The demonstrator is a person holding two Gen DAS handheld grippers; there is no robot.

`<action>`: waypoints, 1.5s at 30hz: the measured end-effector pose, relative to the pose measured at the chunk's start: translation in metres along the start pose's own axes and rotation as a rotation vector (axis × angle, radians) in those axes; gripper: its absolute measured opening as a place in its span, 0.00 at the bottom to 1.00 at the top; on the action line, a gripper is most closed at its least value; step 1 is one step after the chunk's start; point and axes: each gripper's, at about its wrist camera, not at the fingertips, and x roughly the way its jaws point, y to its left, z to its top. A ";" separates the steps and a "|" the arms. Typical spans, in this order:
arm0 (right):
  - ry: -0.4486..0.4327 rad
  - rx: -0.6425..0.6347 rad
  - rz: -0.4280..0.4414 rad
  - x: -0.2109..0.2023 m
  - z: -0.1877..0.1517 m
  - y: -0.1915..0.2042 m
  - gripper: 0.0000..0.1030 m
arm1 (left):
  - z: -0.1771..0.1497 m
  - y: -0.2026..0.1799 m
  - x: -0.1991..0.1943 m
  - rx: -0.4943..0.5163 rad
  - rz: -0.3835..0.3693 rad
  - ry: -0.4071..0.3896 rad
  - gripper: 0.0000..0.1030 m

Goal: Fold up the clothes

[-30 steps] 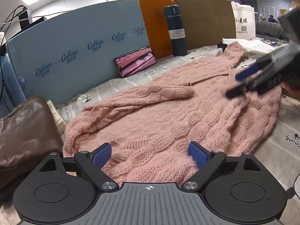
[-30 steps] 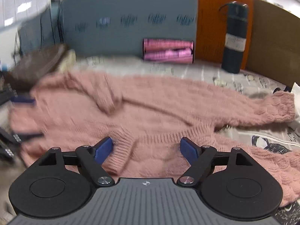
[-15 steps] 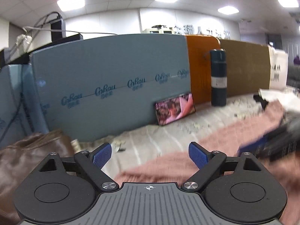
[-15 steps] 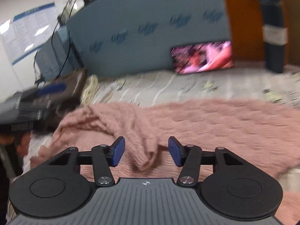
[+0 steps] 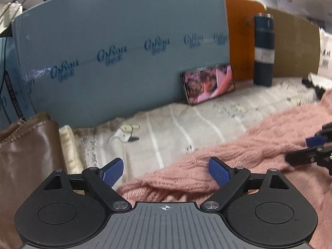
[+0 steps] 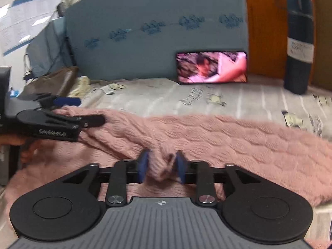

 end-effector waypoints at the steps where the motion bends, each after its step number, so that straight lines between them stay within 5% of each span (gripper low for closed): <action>1: 0.000 0.003 0.003 -0.001 0.001 -0.001 0.32 | -0.001 -0.001 0.001 0.008 -0.001 0.008 0.89; 6: -0.051 0.014 0.012 -0.015 0.001 -0.005 0.63 | -0.002 0.005 -0.008 -0.018 -0.029 -0.037 0.89; 12: -0.189 -0.034 -0.044 -0.057 0.002 -0.007 1.00 | 0.001 0.005 -0.057 0.006 -0.081 -0.246 0.89; 15: -0.225 -0.045 -0.072 -0.076 -0.005 -0.014 1.00 | -0.006 -0.004 -0.084 0.070 -0.094 -0.331 0.93; 18: -0.243 -0.053 -0.093 -0.094 -0.019 -0.025 1.00 | -0.017 -0.015 -0.107 0.116 -0.060 -0.340 0.94; 23: -0.255 -0.138 -0.086 -0.127 -0.058 -0.040 1.00 | -0.046 -0.028 -0.140 0.209 -0.111 -0.350 0.97; 30: -0.140 -0.302 -0.064 -0.165 -0.097 -0.037 1.00 | -0.080 -0.052 -0.167 0.343 -0.264 -0.238 0.97; 34: -0.014 -0.412 -0.048 -0.170 -0.121 -0.027 1.00 | -0.093 -0.073 -0.177 0.508 -0.328 -0.131 0.97; 41: -0.005 -0.465 -0.072 -0.167 -0.126 -0.020 1.00 | -0.103 -0.095 -0.172 0.670 -0.229 -0.104 1.00; 45: -0.008 -0.514 -0.041 -0.151 -0.116 -0.009 1.00 | -0.103 -0.109 -0.165 0.700 -0.198 -0.165 1.00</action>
